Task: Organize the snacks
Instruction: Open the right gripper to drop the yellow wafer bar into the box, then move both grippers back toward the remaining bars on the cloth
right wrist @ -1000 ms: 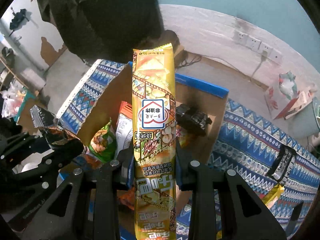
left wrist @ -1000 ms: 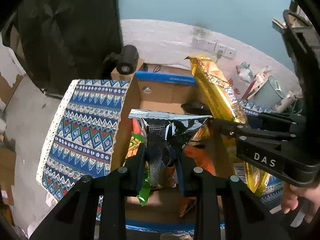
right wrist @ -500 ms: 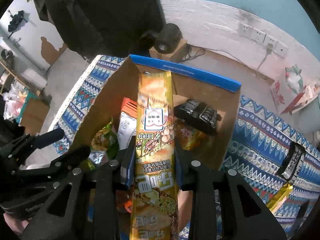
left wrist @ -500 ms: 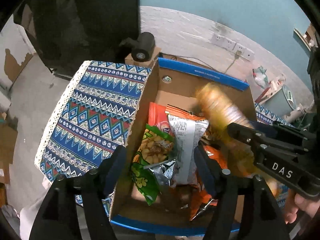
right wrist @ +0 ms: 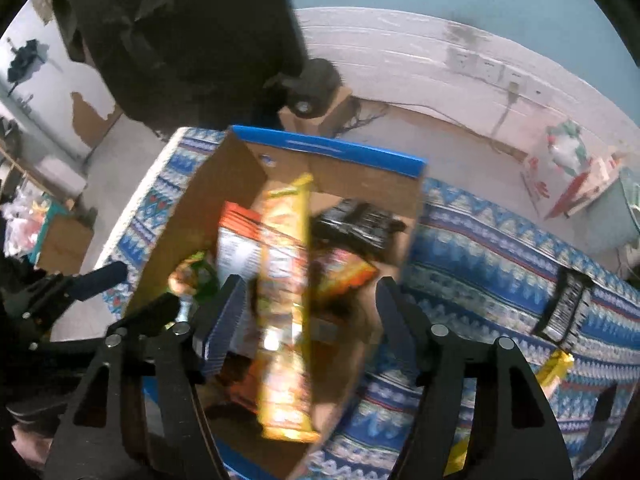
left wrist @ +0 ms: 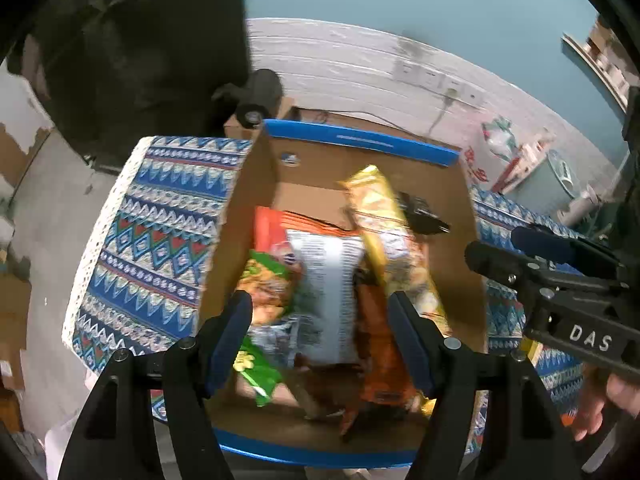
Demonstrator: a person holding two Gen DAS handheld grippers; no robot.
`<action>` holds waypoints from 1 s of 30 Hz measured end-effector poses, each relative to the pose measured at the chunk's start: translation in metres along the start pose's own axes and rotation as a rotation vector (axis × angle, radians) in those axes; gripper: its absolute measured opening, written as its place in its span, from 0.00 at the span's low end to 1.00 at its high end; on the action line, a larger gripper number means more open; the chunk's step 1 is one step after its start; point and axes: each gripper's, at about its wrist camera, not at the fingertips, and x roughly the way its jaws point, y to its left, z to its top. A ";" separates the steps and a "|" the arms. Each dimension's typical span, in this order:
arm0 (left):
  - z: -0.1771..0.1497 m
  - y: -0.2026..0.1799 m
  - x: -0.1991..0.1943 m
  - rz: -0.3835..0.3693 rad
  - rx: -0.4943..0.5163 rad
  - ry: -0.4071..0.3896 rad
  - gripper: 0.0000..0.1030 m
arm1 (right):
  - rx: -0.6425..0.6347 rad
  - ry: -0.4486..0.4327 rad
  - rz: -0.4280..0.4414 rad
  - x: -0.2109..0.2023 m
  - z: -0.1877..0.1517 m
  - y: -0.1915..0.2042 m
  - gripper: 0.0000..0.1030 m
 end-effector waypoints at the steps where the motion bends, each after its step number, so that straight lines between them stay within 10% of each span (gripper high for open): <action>1: -0.001 -0.005 0.000 -0.005 0.008 0.002 0.70 | 0.012 0.002 -0.010 -0.001 -0.002 -0.006 0.67; 30: -0.019 -0.186 0.043 -0.064 0.368 0.034 0.71 | 0.315 0.084 -0.211 -0.015 -0.114 -0.178 0.70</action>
